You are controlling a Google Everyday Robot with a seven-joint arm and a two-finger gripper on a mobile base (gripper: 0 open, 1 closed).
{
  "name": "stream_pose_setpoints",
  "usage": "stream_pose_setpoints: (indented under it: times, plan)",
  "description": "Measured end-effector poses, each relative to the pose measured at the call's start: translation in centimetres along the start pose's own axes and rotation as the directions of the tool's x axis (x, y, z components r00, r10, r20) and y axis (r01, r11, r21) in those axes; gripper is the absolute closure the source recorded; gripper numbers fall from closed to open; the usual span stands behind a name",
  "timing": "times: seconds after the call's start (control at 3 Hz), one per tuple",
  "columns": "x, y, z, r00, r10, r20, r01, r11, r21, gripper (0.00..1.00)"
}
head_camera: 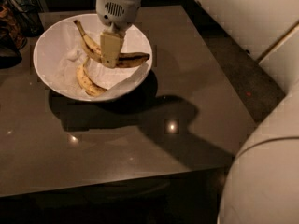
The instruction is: Pick banana from white bowl
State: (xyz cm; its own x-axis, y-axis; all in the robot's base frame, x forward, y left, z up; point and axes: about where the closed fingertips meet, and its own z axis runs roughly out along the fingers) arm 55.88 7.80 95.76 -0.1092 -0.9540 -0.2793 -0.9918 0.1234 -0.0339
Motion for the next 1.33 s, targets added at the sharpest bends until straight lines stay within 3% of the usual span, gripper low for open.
stream_pose_setpoints:
  times: [0.33, 0.67, 1.33]
  plan:
    - [0.1, 2.8, -0.8, 0.998, 0.051, -0.025, -0.052, 0.9984, -0.023, 1.0]
    - [0.8, 6.6, -1.8, 0.995, 0.101, -0.009, -0.101, 0.993, -0.06, 1.0]
    - [3.8, 13.4, -3.0, 0.981, 0.191, 0.01, -0.189, 0.9743, -0.123, 1.0]
